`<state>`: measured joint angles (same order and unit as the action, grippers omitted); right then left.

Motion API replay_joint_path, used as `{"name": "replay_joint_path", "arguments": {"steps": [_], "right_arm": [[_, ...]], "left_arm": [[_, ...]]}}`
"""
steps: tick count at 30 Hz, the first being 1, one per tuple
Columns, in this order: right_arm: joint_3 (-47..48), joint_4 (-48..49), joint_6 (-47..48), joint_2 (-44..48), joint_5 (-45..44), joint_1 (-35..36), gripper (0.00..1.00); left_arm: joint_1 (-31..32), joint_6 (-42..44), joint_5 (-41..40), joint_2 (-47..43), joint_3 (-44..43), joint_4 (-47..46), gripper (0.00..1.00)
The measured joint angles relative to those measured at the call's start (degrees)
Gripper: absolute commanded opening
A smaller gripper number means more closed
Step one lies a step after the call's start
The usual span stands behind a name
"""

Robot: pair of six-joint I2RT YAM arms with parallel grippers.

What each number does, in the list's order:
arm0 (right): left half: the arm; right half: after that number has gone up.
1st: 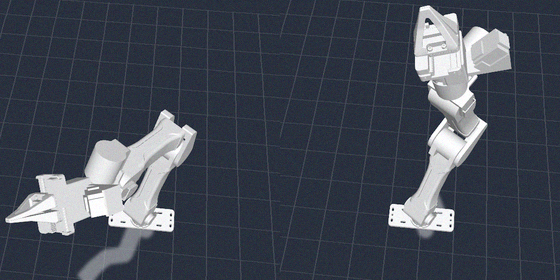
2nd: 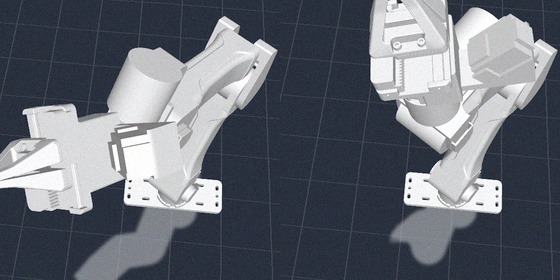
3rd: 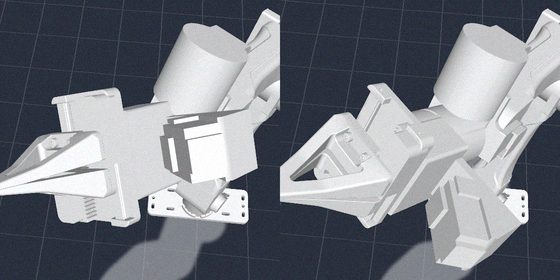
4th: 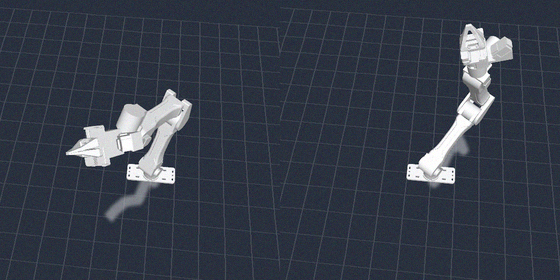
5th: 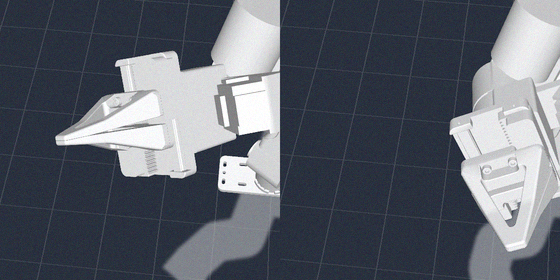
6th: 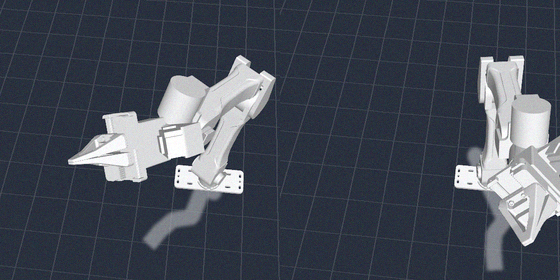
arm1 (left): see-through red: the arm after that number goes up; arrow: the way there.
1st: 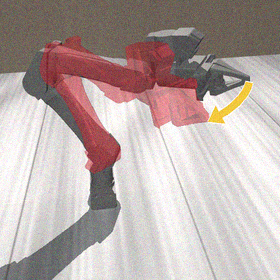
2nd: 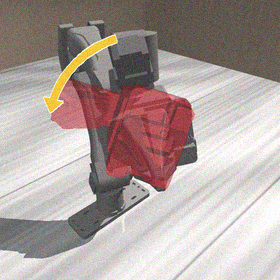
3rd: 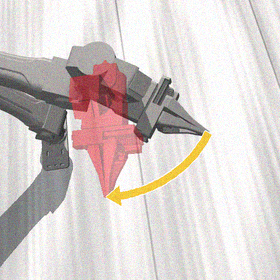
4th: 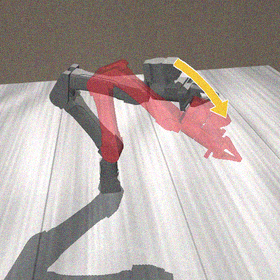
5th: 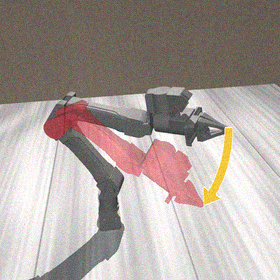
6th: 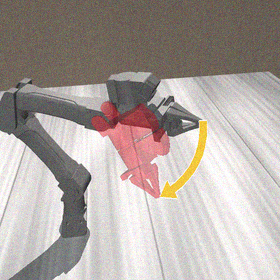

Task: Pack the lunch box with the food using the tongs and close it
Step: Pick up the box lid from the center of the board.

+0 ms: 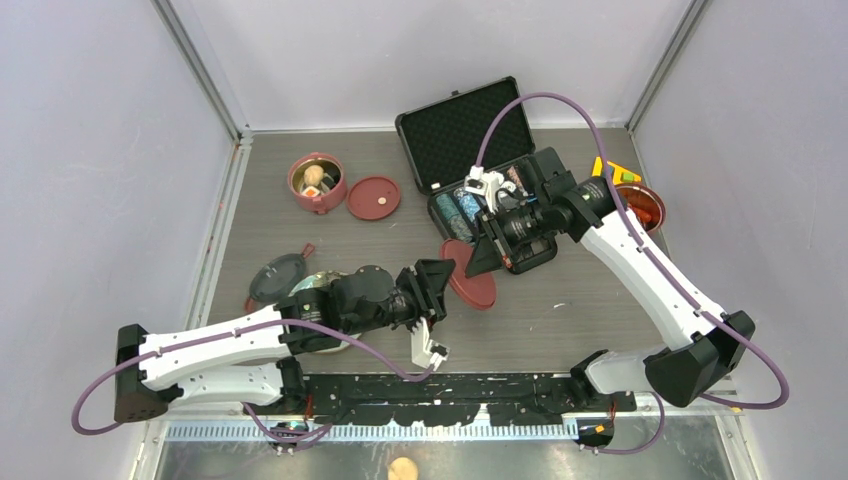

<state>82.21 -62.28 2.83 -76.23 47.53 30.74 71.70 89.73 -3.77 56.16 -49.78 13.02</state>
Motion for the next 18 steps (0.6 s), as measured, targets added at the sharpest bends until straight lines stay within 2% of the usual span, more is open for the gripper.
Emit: {"name": "replay_joint_path", "arguments": {"steps": [11,13,14,18], "right_arm": [[-0.48,0.2,-0.04,0.0,0.2,0.02,0.01],[-0.48,0.2,-0.07,0.0,0.24,0.07,0.0],[-0.48,0.22,-0.13,0.0,0.26,0.07,0.02],[-0.46,0.22,-0.2,0.0,-0.09,0.04,0.25]], "left_arm": [[0.35,-0.81,0.92,-0.02,0.0,-3.43,0.11],[0.35,-0.81,0.92,-0.02,0.0,-3.72,0.03],[0.37,-0.9,0.9,-0.02,0.0,-3.82,0.0],[0.39,-2.27,0.68,0.0,-0.04,-3.78,0.0]]}}
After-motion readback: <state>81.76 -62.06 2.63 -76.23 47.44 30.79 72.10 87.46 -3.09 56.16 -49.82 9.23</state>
